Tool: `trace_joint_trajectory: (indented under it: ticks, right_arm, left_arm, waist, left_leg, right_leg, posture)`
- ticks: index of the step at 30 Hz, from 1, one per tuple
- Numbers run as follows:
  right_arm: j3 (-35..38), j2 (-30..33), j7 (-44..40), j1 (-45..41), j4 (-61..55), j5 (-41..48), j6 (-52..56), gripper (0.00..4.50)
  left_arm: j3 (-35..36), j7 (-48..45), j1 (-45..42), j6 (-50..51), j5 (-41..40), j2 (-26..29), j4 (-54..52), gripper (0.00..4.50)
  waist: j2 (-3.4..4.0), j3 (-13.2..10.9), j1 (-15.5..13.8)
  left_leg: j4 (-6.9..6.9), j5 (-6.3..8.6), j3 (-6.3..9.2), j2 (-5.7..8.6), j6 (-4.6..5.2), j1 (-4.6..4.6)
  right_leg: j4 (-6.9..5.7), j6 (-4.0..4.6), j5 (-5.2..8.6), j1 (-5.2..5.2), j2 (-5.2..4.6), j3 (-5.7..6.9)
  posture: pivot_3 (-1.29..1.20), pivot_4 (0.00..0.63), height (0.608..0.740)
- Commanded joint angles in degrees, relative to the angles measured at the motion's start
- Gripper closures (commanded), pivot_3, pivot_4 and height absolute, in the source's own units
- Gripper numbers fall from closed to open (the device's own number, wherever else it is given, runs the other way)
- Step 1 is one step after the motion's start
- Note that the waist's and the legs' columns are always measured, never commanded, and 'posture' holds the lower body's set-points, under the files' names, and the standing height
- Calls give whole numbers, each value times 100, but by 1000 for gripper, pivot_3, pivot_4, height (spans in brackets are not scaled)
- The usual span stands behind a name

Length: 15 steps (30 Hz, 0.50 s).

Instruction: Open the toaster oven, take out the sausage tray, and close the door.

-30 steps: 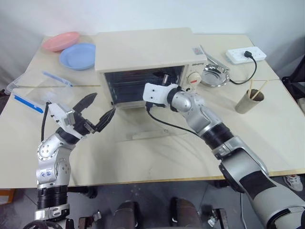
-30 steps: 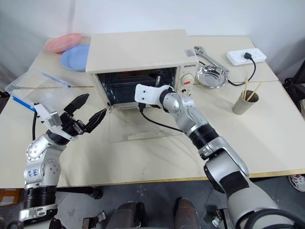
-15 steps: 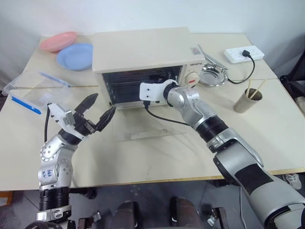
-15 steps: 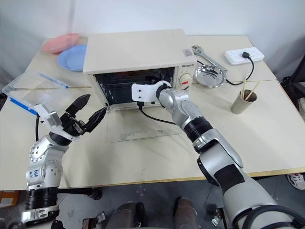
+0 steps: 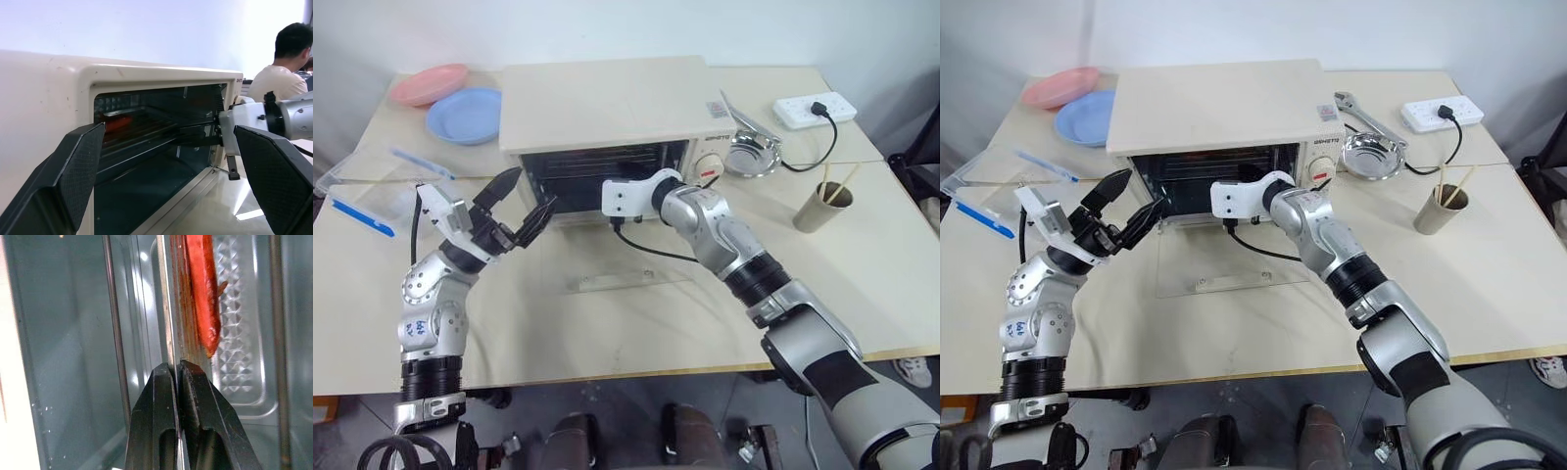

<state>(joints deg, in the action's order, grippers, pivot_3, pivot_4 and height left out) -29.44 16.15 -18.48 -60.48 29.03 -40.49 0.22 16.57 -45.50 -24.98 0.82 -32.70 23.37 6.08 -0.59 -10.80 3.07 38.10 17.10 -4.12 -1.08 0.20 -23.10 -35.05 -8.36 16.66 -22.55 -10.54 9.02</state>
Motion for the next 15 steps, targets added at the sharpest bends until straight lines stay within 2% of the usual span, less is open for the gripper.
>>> trace_joint_trajectory:
  ticks: [1,8,15]
  right_arm:
    - [-53,-53,-103,143,-226,28,-128,4479]
    - [-41,-70,-138,116,-211,-28,-268,4479]
    - [-67,110,-314,436,-819,-149,-262,4479]
  left_arm:
    - [8,-26,-186,-148,92,59,105,0]
    - [-23,-101,-378,-295,197,59,412,0]
    - [-59,-145,-569,-384,264,75,713,0]
  waist:
    - [0,0,2]
    - [0,0,17]
    - [-1,1,4]
  left_leg:
    - [3,-1,-2,0,-2,0]
    - [8,-18,-7,-3,-7,5]
    - [8,-19,-5,-2,-8,5]
  right_leg:
    - [0,0,0,1,0,-1]
    - [-6,3,0,2,1,-7]
    - [-7,4,0,3,1,-7]
  posture:
    - [0,150,740]
    - [0,150,740]
    - [0,150,740]
